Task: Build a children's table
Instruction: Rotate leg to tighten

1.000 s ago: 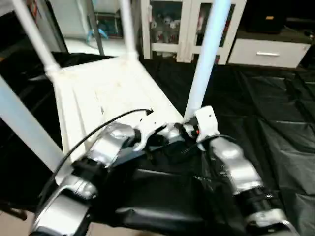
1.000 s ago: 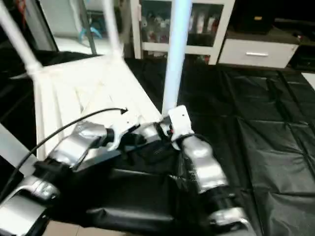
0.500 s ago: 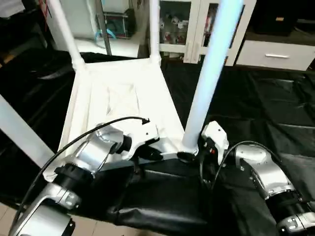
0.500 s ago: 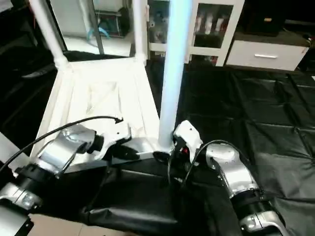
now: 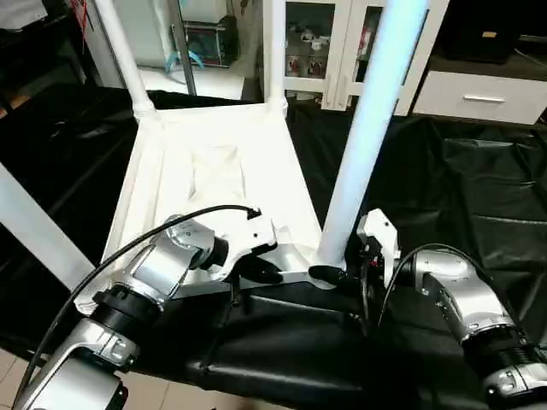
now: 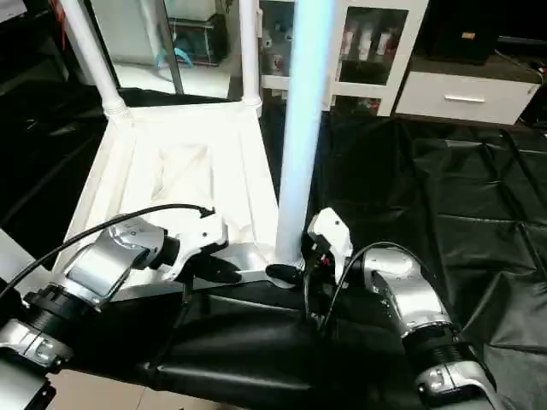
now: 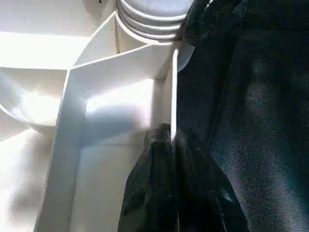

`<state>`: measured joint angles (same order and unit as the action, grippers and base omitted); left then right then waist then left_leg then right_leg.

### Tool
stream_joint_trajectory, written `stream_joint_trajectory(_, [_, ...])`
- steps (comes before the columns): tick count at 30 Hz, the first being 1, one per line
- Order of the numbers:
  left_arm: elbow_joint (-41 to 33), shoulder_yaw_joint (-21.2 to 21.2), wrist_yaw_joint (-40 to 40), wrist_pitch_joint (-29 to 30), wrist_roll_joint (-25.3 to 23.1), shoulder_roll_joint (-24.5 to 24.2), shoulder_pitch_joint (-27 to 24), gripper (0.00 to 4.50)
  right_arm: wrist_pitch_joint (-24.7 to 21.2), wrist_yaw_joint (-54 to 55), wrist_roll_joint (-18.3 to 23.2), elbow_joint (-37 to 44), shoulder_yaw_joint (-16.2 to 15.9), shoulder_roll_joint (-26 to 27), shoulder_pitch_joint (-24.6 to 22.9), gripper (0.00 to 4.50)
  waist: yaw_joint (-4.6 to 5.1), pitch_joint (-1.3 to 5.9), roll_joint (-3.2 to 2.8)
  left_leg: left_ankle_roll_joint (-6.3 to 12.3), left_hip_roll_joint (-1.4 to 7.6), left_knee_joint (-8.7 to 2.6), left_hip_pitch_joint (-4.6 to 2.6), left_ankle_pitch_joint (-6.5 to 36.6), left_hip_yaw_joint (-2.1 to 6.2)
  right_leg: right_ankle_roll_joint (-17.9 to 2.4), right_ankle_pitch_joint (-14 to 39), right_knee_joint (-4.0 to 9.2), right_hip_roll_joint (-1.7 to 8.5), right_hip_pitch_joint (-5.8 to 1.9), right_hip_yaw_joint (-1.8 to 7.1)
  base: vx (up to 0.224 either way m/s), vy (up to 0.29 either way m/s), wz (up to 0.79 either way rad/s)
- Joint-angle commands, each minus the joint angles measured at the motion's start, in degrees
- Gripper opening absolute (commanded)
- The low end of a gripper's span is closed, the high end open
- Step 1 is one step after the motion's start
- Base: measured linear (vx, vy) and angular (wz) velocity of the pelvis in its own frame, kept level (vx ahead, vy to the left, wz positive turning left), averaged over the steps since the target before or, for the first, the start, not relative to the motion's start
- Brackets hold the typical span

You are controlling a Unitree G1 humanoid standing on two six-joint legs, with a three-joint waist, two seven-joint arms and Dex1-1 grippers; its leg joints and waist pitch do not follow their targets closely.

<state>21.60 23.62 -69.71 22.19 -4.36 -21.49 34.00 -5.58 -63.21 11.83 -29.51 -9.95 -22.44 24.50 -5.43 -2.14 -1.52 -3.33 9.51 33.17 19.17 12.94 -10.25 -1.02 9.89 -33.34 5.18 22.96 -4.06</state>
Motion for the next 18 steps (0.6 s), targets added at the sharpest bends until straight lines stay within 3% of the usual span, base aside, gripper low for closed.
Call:
stream_joint_trajectory(1, [1.2, 4.9, -2.9, 1.6, -0.9, 0.1, -2.3, 0.00, 0.6, -1.0, 0.2, -0.8, -0.1, 0.0, 0.6, 3.16, -0.11, 3.17, 0.15, 6.19, 3.63, -3.46, 0.37, 4.4, 0.97, -17.1, 4.7, 2.39, 3.81, -3.25, 2.51, 0.000, 0.000, 0.00])
stream_joint_trajectory(5, [1.2, 5.0, -3.0, 1.5, -1.1, 0.1, -2.3, 0.00, 1.1, -2.0, 0.0, -1.7, 0.0, -0.4, 0.8, 2.80, -0.18, 3.27, 0.28, 6.73, 3.58, -3.30, 0.44, 3.4, 0.95, -17.5, 3.5, 2.21, 3.83, -3.31, 2.49, 0.000, 0.000, 0.00])
stream_joint_trajectory(14, [1.0, 4.5, -2.0, 2.2, -1.0, 0.1, -2.9, 0.00, 2.0, -3.2, -0.7, -3.7, -0.2, -0.1, 1.5, 2.69, -0.36, 3.14, 0.52, 6.61, 3.73, -3.29, 0.48, 4.1, 0.99, -17.0, 6.1, 2.30, 3.95, -3.17, 2.50, 0.000, 0.000, 0.00])
stream_joint_trajectory(18, [3.6, 2.1, 2.9, 2.5, -0.8, 2.5, -2.0, 0.00, 3.1, 10.3, -2.9, -7.5, 2.6, 3.9, 2.7, 2.69, -0.07, 2.84, 0.22, 5.36, 3.60, -3.51, 0.48, 6.2, 0.95, -16.4, 8.9, 2.79, 3.96, -2.98, 2.61, 0.000, 0.000, 0.00])
